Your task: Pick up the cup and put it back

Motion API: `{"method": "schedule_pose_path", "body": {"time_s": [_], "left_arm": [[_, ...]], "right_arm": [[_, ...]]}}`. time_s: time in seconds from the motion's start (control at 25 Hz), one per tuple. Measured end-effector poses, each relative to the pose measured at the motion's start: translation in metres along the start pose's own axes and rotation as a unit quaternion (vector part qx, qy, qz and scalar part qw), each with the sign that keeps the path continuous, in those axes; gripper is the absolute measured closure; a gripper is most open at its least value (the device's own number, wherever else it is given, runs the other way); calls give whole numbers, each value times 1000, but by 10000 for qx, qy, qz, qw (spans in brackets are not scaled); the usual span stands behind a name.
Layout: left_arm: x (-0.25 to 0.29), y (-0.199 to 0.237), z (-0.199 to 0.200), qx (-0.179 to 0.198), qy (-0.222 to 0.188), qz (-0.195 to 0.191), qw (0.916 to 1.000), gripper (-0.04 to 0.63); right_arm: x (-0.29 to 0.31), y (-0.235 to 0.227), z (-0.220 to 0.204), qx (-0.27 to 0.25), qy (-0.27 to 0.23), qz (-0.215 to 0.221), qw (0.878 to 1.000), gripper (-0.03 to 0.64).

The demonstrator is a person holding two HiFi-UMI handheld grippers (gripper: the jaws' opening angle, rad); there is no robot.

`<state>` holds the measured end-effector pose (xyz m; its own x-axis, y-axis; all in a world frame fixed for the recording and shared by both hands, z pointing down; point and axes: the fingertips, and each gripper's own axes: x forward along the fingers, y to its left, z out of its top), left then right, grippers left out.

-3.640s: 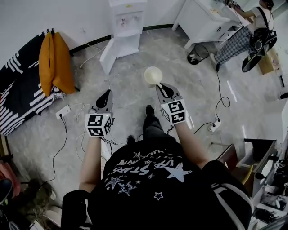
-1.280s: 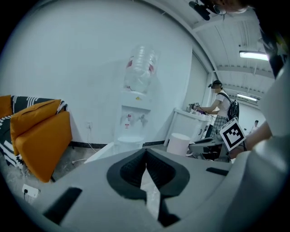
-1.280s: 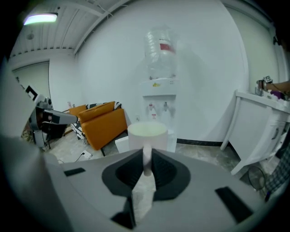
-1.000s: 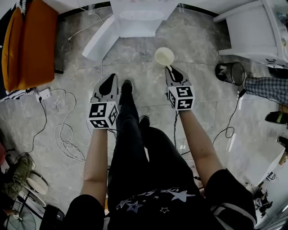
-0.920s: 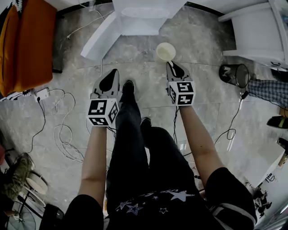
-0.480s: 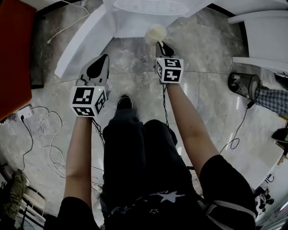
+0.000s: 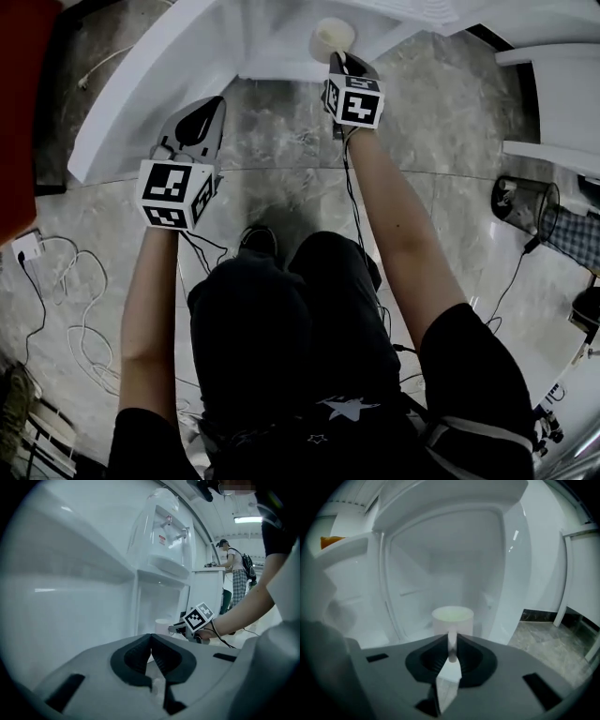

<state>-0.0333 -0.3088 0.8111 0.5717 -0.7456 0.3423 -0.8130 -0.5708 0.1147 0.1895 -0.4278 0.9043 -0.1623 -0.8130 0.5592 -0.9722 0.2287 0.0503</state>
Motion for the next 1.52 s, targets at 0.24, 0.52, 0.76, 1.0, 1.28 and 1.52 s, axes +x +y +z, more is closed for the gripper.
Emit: {"method": "schedule_pose_path", "body": {"time_s": [0.24, 0.52, 0.76, 1.0, 1.28, 1.52], "left_arm": [[9, 8, -8, -84, -202, 95, 9997, 586], [2, 5, -3, -91, -317, 89, 9994, 586], [-8, -14, 16, 88, -451, -45, 9989, 586], [-12, -41, 55, 53, -790, -173, 9967, 586], [-54, -101, 128, 63, -623, -347, 9974, 586], [-124, -122, 209, -7, -501, -146, 9986, 586]], "right_arm": [[32, 4, -2, -110, -198, 23, 9997, 571], [51, 10, 2, 191, -224, -12, 9996, 565], [33, 10, 6, 381, -335, 165, 9986, 492], [-14, 11, 6, 450, -500, 318, 9972, 499], [-139, 5, 43, 588, -382, 505, 9963, 532], [-243, 12, 115, 463, -506, 435, 9967, 564]]}}
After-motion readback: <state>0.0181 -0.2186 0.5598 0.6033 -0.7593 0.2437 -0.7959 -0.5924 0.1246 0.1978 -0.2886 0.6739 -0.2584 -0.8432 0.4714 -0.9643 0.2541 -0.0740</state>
